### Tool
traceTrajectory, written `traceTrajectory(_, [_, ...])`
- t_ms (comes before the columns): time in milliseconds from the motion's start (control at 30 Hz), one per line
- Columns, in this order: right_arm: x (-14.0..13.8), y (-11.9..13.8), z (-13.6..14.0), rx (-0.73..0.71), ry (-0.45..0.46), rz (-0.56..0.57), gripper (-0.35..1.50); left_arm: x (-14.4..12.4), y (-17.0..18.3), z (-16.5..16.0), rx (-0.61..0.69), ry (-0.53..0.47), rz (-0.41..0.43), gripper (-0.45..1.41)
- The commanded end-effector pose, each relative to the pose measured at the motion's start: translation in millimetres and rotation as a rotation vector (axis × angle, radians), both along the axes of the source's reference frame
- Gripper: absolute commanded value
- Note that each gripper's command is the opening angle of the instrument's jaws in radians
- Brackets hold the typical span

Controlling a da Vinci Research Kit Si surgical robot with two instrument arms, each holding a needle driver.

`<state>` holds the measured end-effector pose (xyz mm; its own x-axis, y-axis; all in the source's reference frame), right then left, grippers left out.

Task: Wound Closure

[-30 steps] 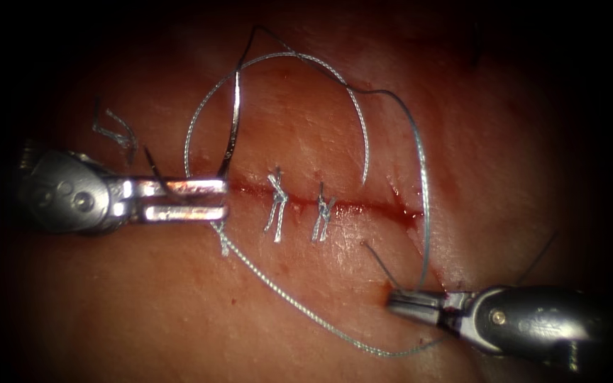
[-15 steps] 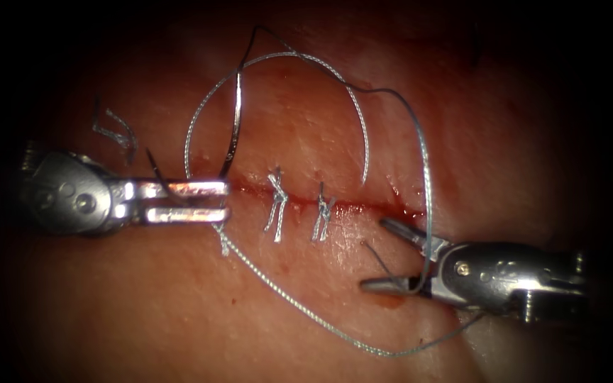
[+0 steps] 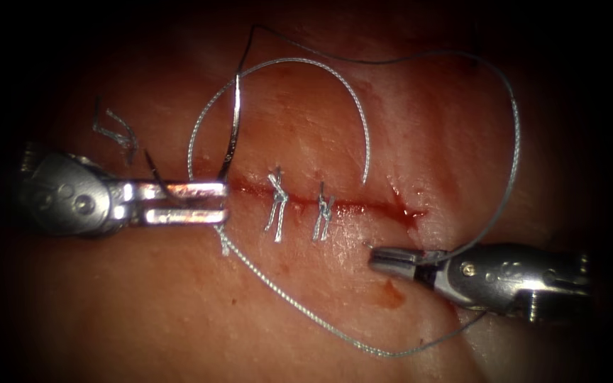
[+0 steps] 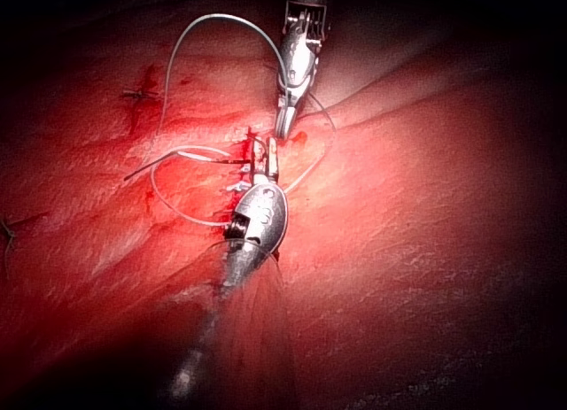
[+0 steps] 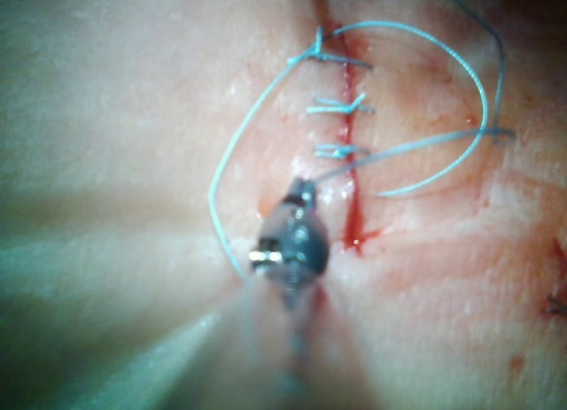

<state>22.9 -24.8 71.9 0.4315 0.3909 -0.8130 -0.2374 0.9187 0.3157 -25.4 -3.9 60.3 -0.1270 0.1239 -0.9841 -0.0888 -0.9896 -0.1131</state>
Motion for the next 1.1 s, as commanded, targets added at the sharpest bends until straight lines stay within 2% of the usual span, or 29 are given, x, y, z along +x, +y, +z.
traceTrajectory(33, [0.1, -1.0, -1.0, 0.004, 0.003, -0.001, -0.35, -0.5, -0.1, 0.6, 0.000, -0.002, 0.001, -0.45])
traceTrajectory(200, [-0.3, -3.5, -5.6, 0.018, 0.012, -0.019, -0.35, -0.4, 0.0, 0.3, 0.002, -0.002, 0.001, -0.45])
traceTrajectory(500, [0.9, -8.1, -13.6, 0.037, 0.046, -0.071, -0.35, -0.2, 0.1, 0.0, 0.004, -0.006, 0.001, -0.45])
traceTrajectory(600, [1.3, -9.8, -19.0, 0.073, 0.094, -0.143, -0.35, -0.2, 0.1, 0.0, 0.011, -0.007, 0.001, -0.45])
traceTrajectory(733, [1.7, -10.6, -23.3, 0.097, 0.129, -0.187, -0.35, -0.2, 0.1, 0.0, 0.011, -0.007, 0.001, -0.45])
traceTrajectory(867, [1.9, -10.4, -25.4, 0.084, 0.156, -0.232, -0.35, -0.2, 0.1, -0.1, 0.011, -0.007, 0.001, -0.45])
traceTrajectory(900, [1.8, -10.1, -25.2, 0.074, 0.142, -0.211, 0.26, -0.1, 0.1, -0.1, 0.011, -0.007, 0.001, -0.45])
traceTrajectory(933, [1.7, -9.9, -24.9, 0.066, 0.129, -0.189, 0.74, -0.1, 0.1, -0.1, 0.006, -0.007, 0.001, -0.45])
traceTrajectory(967, [1.5, -9.6, -24.4, 0.059, 0.118, -0.171, 0.99, -0.1, 0.1, -0.1, 0.006, -0.007, 0.002, -0.45])
traceTrajectory(1033, [0.4, -8.2, -22.0, 0.045, 0.103, -0.155, 1.16, 0.0, 0.2, -0.2, 0.006, -0.008, 0.002, -0.45])
traceTrajectory(1067, [-0.1, -7.4, -20.9, 0.040, 0.086, -0.151, 1.20, 0.0, 0.2, -0.2, 0.006, -0.008, 0.003, -0.45])
traceTrajectory(1100, [-0.1, -7.4, -20.9, 0.040, 0.086, -0.151, 1.20, 0.0, 0.2, -0.2, 0.006, -0.008, 0.003, -0.45])
